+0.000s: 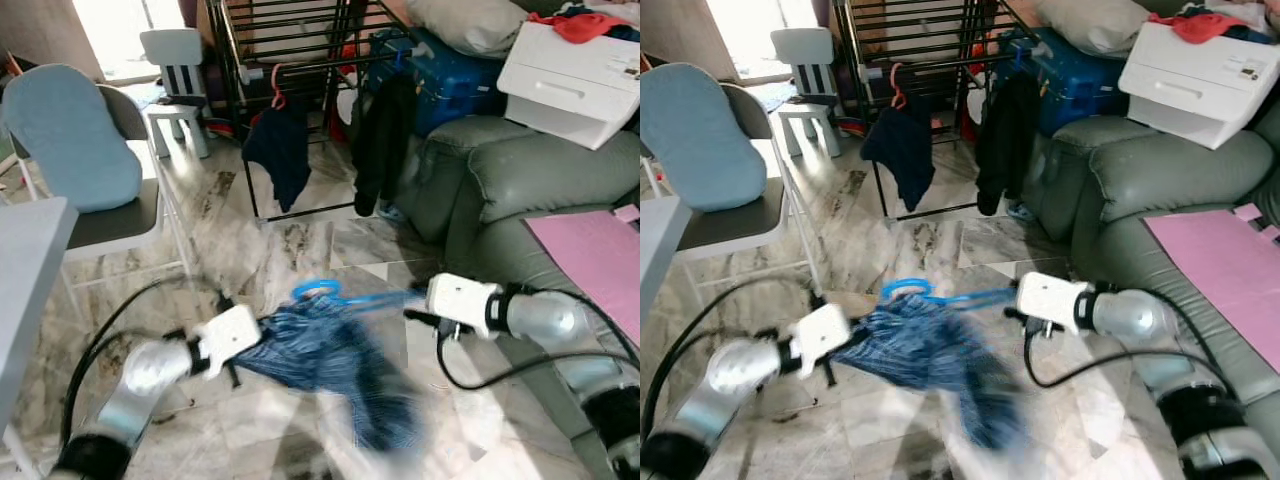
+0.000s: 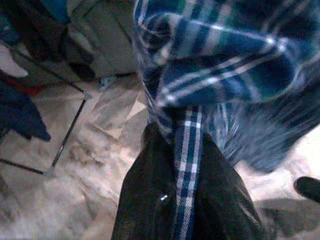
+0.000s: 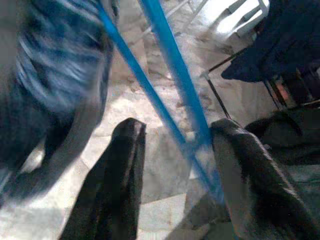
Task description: Hang hanger
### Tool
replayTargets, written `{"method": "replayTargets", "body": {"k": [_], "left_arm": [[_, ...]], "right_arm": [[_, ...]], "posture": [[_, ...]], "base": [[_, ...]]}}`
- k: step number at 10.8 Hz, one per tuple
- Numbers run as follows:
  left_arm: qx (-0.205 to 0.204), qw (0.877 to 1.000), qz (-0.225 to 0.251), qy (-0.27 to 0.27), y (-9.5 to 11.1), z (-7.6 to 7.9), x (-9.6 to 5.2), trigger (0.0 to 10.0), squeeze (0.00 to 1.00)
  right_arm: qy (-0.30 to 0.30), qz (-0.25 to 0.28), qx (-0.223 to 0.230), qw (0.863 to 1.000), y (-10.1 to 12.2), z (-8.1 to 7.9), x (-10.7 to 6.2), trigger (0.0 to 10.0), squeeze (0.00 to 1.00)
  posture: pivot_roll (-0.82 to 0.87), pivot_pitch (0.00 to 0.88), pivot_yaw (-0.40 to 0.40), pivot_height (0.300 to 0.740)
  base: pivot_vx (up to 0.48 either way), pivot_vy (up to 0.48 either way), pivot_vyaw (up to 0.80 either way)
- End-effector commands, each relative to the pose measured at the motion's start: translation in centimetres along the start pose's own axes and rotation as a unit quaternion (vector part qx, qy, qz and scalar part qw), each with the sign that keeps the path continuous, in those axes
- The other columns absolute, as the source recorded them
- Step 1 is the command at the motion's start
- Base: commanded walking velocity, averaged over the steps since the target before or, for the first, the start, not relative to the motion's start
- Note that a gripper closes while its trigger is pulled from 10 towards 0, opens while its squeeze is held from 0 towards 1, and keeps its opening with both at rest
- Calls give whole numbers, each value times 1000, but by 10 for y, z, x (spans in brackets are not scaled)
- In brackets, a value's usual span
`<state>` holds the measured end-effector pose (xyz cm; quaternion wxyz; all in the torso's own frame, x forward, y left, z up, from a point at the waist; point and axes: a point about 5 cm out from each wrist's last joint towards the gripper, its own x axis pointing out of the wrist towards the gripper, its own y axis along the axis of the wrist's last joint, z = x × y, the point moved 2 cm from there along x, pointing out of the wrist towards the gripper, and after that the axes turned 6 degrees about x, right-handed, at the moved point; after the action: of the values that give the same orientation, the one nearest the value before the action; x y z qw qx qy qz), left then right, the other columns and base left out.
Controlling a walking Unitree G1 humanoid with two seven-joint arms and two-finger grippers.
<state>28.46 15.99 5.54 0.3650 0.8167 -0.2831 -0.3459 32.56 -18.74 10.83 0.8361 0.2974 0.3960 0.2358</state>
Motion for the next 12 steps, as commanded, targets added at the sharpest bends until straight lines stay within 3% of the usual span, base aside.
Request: {"method": "replayTargets", "body": {"k": [1, 3, 5, 6, 7, 8, 9, 11, 12], "left_arm": [[1, 999, 11, 40, 6, -16, -6, 0, 0], [-9, 997, 0, 80, 2, -28, -8, 0, 0], [-53, 990, -24, 131, -5, -38, -8, 0, 0], [-74, 986, -12, 147, -1, -40, -7, 0, 0], [-79, 984, -7, 159, 2, -44, -5, 0, 0], [-79, 983, 24, 164, 14, -50, 0, 0, 0], [-63, 983, 96, 144, 43, -53, 5, 0, 0], [-18, 984, 127, 120, 67, -57, 12, 0, 0], [-10, 984, 140, 111, 76, -57, 17, 0, 0]], "right_arm": [[-3, -6, -11, 1000, 0, 4, 2, 10000, 1000], [-100, -19, 4, 995, 0, 32, 1, 10000, 1000], [-176, -20, 39, 983, -9, 36, -1, 10000, 1000], [-213, -27, 59, 975, -18, 34, -1, 10000, 1000], [-254, -20, 85, 963, -21, 34, -1, 10000, 1000], [-302, -7, 159, 940, -25, 34, 3, 10000, 1000], [-305, 20, 242, 921, -23, 27, 16, 10000, 1000], [-270, 43, 316, 908, -15, 11, 36, 10000, 1000], [-226, 46, 324, 917, -10, -2, 47, 10000, 1000]], "posture": [[-98, 0, 9, 740], [-90, 0, 16, 740], [-95, 0, 30, 740], [-99, 0, 38, 740], [-101, 0, 46, 740], [-100, 0, 53, 740], [-97, 0, 65, 740], [-89, 0, 68, 740], [-85, 0, 68, 740]], "base": [[0, 0, 0], [0, 0, 0], [0, 0, 0], [0, 0, 0], [0, 0, 0], [0, 0, 0], [0, 0, 0], [0, 0, 0], [0, 0, 0]]}}
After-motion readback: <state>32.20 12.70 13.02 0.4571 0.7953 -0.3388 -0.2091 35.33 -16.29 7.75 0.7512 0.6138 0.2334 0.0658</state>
